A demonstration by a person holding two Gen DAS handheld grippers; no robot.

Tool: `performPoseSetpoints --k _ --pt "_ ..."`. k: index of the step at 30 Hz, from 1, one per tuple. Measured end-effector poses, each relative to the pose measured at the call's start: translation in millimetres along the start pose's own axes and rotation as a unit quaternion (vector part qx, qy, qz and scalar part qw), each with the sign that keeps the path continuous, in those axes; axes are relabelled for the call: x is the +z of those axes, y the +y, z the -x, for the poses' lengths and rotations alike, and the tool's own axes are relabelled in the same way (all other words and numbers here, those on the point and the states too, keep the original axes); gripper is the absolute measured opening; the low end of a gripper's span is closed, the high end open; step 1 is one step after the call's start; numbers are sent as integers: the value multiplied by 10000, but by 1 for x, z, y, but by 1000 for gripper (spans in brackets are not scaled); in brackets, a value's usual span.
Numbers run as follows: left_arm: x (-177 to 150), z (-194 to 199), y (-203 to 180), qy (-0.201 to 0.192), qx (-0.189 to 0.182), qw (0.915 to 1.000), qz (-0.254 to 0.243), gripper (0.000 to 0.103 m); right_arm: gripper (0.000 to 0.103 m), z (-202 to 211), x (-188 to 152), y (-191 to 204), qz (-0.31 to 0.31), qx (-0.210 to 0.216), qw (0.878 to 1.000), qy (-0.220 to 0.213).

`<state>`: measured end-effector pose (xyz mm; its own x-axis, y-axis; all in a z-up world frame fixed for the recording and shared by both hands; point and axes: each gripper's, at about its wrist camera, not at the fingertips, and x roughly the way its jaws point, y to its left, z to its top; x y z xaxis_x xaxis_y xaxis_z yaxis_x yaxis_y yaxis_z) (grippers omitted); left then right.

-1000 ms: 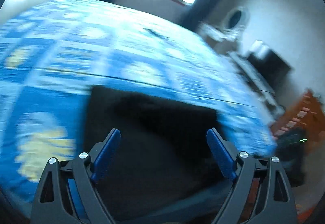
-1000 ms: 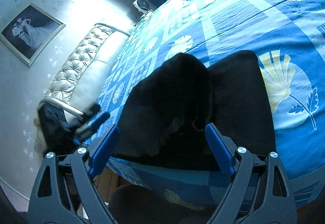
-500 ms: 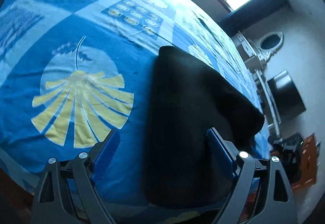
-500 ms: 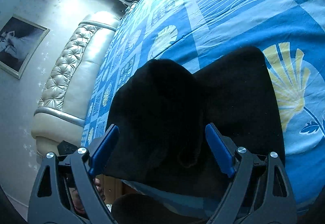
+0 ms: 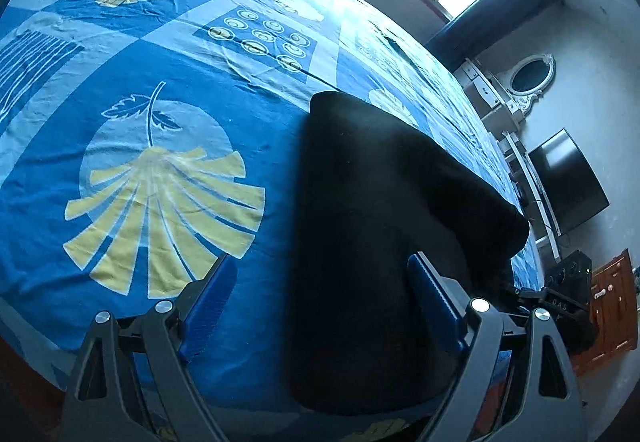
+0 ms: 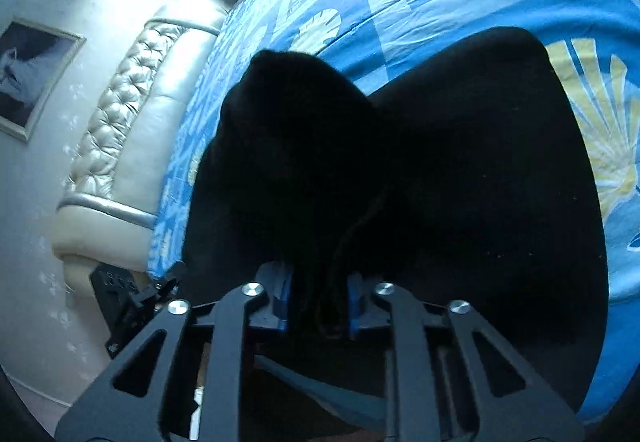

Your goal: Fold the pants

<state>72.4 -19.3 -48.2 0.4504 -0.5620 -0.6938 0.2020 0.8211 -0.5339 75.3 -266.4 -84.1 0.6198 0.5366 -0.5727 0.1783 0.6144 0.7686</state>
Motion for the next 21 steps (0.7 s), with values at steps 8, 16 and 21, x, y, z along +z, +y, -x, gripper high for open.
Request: performPoseSetpoints --k 8,16,21 --pt "2 3 -6 -25 -89 9999 -92 86 12 33 1 7 266 -2 9994 -198" --pt "-2 2 -20 66 -308 9992 -237 86 11 61 1 -14 193 -274 9987 -388" --pt "-9 -5 -32 241 -333 9981 -463 86 7 67 -2 -28 36 -374 9982 -476"
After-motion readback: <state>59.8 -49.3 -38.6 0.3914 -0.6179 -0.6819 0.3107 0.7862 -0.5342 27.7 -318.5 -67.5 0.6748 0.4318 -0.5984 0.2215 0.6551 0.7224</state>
